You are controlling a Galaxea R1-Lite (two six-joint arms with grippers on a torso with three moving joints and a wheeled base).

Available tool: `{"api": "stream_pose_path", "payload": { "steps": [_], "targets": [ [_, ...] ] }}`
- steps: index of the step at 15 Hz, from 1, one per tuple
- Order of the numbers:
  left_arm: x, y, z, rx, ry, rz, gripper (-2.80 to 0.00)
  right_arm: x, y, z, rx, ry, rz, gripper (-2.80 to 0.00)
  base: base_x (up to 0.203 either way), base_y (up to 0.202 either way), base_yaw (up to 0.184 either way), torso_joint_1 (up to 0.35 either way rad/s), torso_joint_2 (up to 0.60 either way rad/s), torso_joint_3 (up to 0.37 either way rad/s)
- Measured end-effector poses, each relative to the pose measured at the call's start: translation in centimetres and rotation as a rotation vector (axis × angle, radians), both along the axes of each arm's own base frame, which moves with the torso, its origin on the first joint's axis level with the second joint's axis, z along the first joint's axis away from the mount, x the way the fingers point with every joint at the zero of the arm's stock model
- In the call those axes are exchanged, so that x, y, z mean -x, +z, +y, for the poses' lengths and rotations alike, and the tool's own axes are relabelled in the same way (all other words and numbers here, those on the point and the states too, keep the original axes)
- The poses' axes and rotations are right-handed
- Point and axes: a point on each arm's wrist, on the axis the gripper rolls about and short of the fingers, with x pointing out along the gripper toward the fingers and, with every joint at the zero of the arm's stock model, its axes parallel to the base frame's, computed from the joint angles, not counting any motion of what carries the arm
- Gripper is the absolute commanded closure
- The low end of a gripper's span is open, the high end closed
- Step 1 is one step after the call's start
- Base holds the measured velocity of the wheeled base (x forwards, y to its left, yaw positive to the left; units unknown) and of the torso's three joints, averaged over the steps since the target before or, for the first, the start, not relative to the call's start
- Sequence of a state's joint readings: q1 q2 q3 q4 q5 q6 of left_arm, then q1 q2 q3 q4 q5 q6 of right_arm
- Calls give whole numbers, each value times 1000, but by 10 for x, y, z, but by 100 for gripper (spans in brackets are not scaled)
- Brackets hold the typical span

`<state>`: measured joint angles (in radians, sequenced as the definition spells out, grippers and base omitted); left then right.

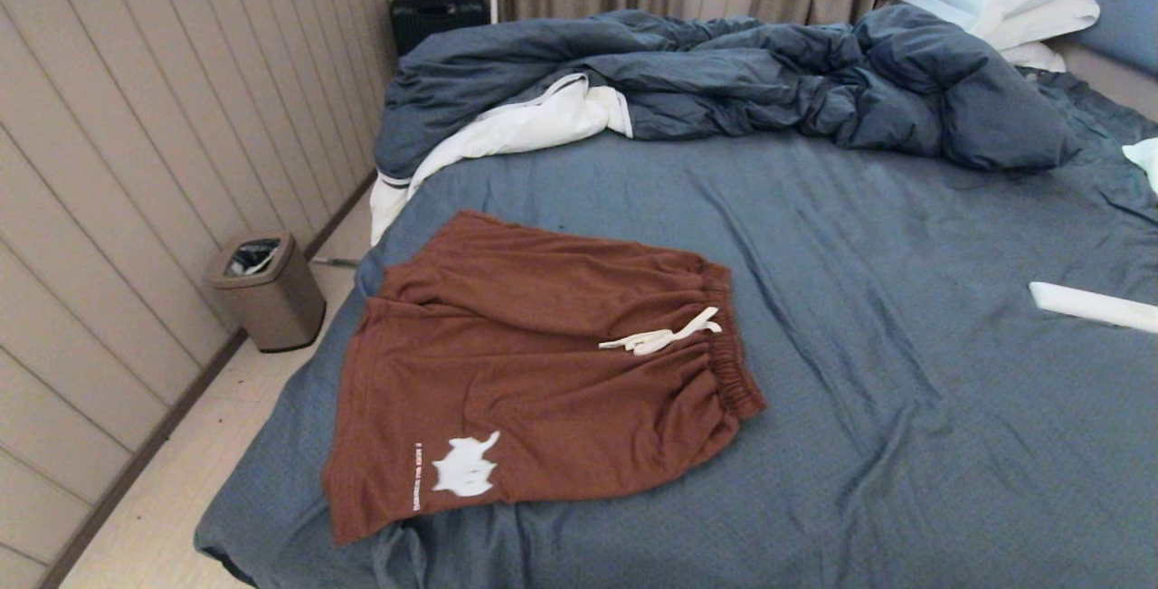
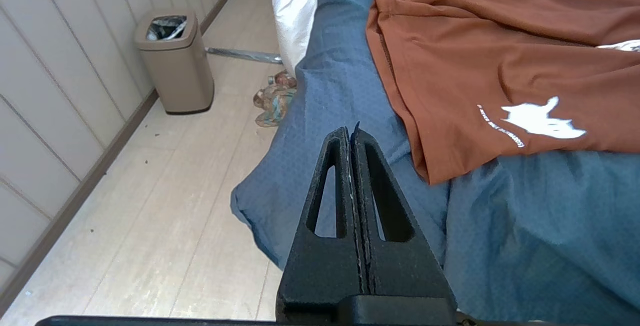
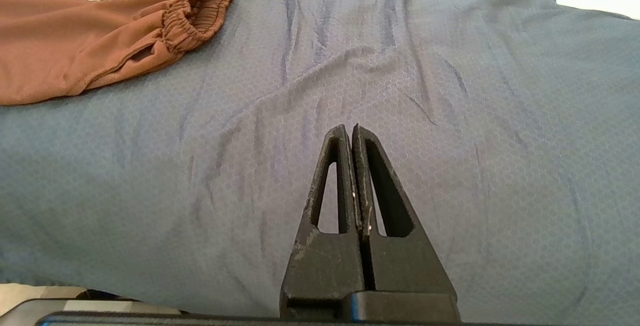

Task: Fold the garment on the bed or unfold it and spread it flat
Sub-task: Fold the brown shorts

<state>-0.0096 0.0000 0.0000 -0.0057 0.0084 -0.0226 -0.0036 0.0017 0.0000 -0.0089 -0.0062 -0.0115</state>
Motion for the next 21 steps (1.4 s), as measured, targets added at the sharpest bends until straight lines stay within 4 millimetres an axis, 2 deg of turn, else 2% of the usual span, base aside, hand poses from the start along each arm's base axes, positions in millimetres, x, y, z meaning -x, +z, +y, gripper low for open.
{"api": "stream_pose_path", "payload": {
  "steps": [5,7,8,11,13,15,17,19,20,21],
  "targets": [
    [1,1,0,-56,7,10,0,3,5,0,18,5,32,0,0,0,0,0,0,0],
    [3,12,0,-68,18,14,0,10,36,1,17,28,20,0,0,0,0,0,0,0],
    [6,29,1,-60,29,-2,0,14,61,1,15,45,6,0,0,0,0,0,0,0],
    [11,114,1,-33,45,-70,0,3,132,1,1,101,22,0,0,0,0,0,0,0],
    [-9,167,1,-20,34,-9,0,-24,173,2,-27,125,77,0,0,0,0,0,0,0],
    [-52,205,-1,9,-16,153,0,-71,202,5,-70,146,179,0,0,0,0,0,0,0],
    [-103,216,-4,46,-103,388,0,-123,211,14,-125,187,332,0,0,0,0,0,0,0],
    [-154,204,-9,109,-213,657,0,-173,201,31,-181,244,541,0,0,0,0,0,0,0],
    [-175,193,-11,144,-259,777,0,-195,191,41,-203,274,648,-280,0,0,0,0,0,0],
    [-195,180,-14,179,-294,887,-280,-215,178,51,-220,301,752,-280,0,0,0,0,0,0]
  ]
}}
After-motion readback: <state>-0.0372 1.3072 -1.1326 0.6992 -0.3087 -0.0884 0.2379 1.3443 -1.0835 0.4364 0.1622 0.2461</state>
